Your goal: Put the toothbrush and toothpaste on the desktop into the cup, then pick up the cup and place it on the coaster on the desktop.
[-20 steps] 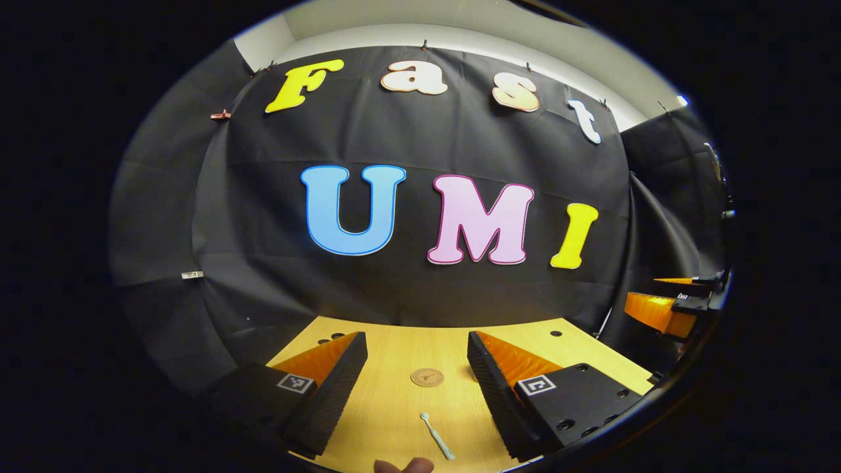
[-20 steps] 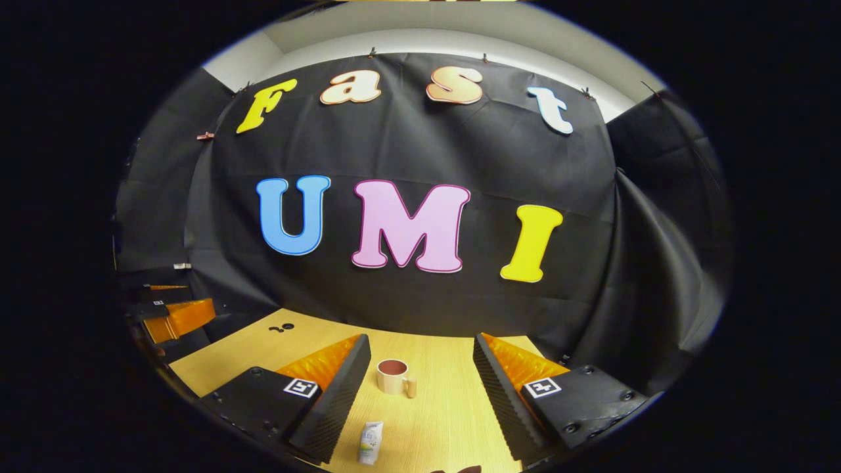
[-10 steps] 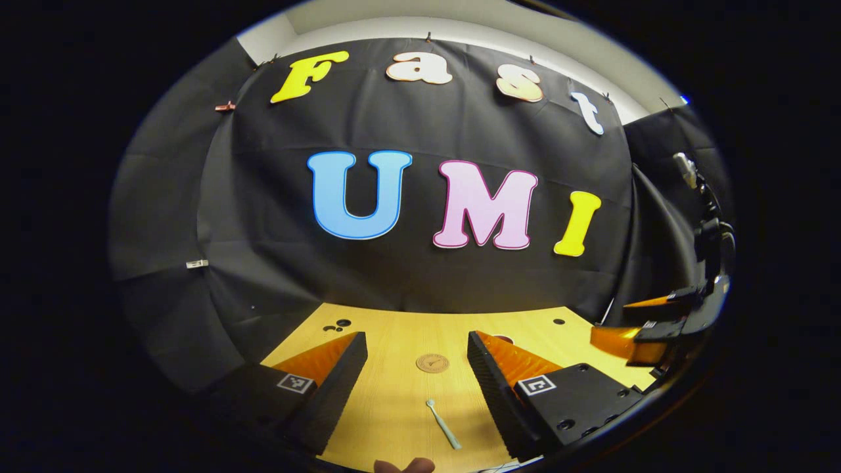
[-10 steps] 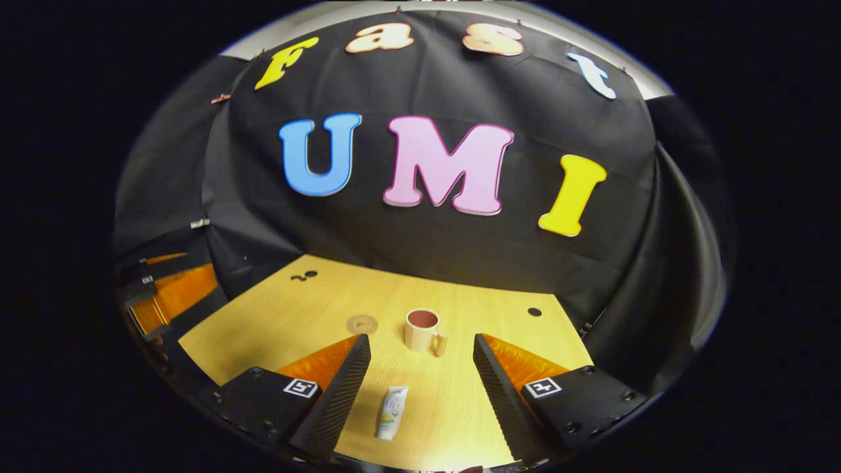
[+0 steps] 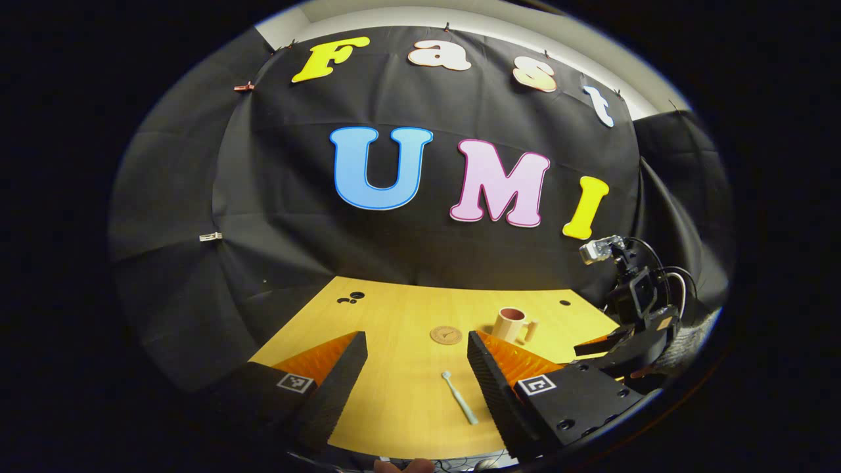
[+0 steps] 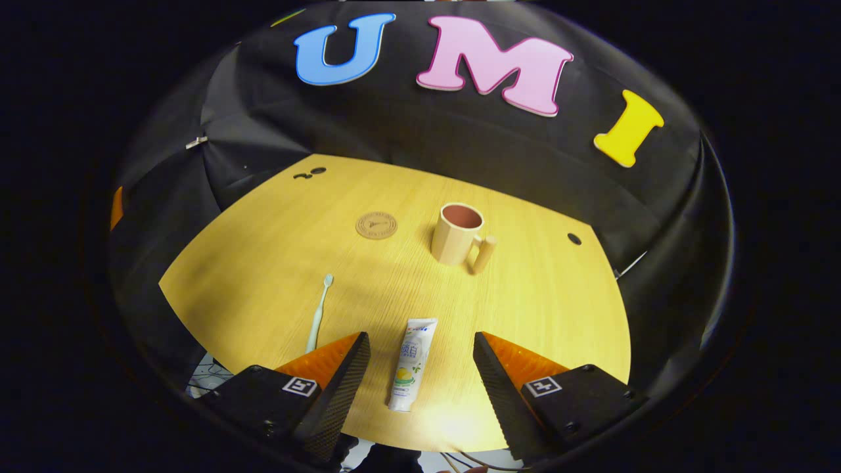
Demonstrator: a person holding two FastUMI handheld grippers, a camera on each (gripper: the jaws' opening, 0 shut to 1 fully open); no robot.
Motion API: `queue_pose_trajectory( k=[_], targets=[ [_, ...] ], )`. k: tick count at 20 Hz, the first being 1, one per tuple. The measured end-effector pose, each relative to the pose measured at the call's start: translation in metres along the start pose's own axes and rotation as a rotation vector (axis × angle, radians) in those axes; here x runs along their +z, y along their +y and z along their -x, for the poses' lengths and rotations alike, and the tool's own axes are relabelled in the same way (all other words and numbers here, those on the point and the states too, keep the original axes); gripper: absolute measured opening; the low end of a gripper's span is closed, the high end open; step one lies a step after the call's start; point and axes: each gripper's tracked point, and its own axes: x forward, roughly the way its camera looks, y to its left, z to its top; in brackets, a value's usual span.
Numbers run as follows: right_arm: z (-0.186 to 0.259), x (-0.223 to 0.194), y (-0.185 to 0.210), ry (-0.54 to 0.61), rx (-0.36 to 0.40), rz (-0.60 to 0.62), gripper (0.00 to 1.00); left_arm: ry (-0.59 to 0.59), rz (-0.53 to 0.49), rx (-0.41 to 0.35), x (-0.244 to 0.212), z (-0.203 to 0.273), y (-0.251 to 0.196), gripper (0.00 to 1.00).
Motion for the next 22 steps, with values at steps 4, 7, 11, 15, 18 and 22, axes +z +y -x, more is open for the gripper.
queue_pose_trajectory(
  k=[4, 7, 11, 15, 18, 22],
  targets=[
    [-0.049, -0.035, 0.005, 0.118, -0.02, -0.013, 0.98, 0.023, 0.004, 0.043, -0.016, 0.007, 0.03, 0.97],
    [-0.075, -0.05, 0.0, 0.184, -0.063, 0.005, 0.98, 0.035, 0.035, 0.054, -0.027, 0.012, 0.042, 0.97],
    [-0.095, -0.056, -0.004, 0.243, -0.088, 0.021, 0.96, 0.048, 0.059, 0.067, -0.036, 0.012, 0.053, 0.97],
    [-0.101, -0.065, -0.002, 0.289, -0.094, 0.024, 0.72, 0.055, 0.07, 0.078, -0.043, 0.01, 0.059, 0.97],
    [-0.104, -0.071, 0.004, 0.315, -0.086, 0.016, 0.51, 0.056, 0.069, 0.079, -0.042, 0.006, 0.06, 0.97],
    [-0.101, -0.077, 0.0, 0.38, -0.081, -0.006, 0.31, 0.063, 0.07, 0.074, -0.046, -0.002, 0.055, 0.97]
  ],
)
